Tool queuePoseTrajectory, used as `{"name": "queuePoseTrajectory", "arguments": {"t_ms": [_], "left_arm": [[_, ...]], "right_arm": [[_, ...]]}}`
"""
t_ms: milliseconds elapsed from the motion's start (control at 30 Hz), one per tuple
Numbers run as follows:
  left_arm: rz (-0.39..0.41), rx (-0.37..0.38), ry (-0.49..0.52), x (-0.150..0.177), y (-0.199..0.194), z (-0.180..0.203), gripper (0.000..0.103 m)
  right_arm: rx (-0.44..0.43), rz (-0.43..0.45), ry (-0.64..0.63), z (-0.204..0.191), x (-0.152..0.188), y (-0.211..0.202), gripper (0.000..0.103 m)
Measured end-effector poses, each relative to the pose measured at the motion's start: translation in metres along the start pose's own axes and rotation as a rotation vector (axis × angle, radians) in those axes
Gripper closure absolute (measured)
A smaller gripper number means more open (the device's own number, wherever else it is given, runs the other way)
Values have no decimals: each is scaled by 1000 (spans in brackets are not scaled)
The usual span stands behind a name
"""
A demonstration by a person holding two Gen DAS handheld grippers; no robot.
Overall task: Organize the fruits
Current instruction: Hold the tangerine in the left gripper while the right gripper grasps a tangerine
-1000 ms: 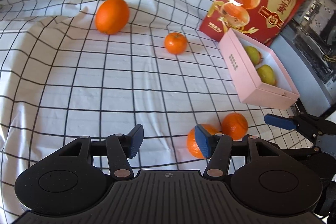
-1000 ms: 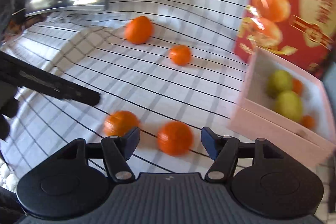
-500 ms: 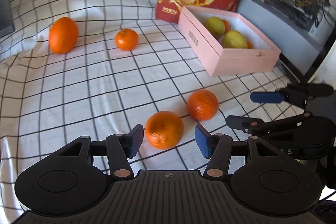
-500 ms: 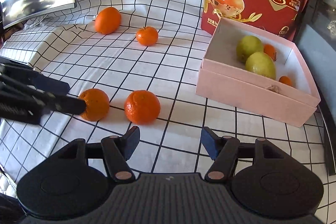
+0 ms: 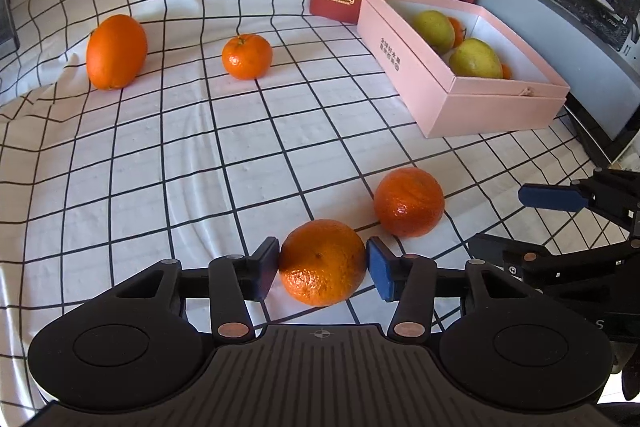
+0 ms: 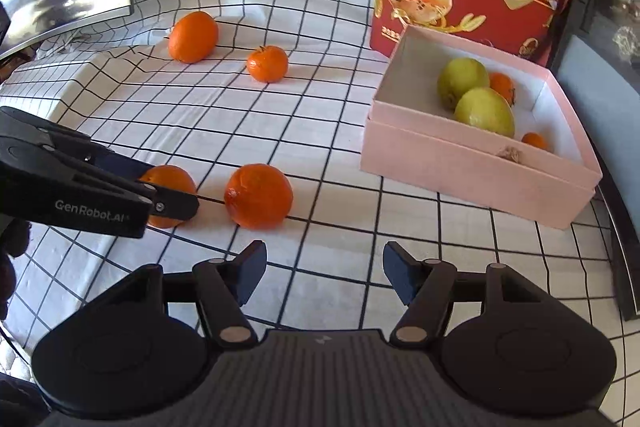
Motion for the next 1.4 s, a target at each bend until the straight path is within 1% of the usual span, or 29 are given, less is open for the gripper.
{"name": "queuePoseTrajectory", "arguments": {"t_ms": [200, 367, 500, 633, 767, 867, 1067, 1233, 1400], "left_arm": [[-5, 12, -27, 1, -1, -3, 50], [-6, -1, -62, 5, -12, -12, 50], [3, -30, -107, 12, -26, -32, 50], [11, -56, -180, 20, -38, -55, 50], [21, -64, -234, 26, -45, -71, 50], [22, -58, -258, 29, -49, -76, 50], [15, -46, -245, 29, -50, -74, 50], [9, -6, -218, 25, -45, -63, 50], [-4, 36, -184, 19, -33, -47, 50]], "right_arm": [[-5, -11, 15, 1, 3, 2, 38], [-28, -9, 9, -3, 0, 5, 38], [-50, -5, 17, -9, -6, 11, 38], [-86, -9, 38, -16, -14, 21, 38], [-95, -9, -8, -28, -28, 36, 38], [-103, -25, -13, -35, -33, 49, 38], [-86, -64, -10, -37, -28, 64, 38], [-88, -66, 4, -26, -20, 55, 38], [-47, -66, 4, -12, -7, 41, 37]]}}
Point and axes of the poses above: each gripper's, at about its wrist camera, not at the fingertips, and y roughly the way its jaws point, z to its right, x to its underside, the point moved 7 cm from there along y, roughly the way its jaws point, and after that the axes turned 8 degrees about z, right-handed, at the moved point
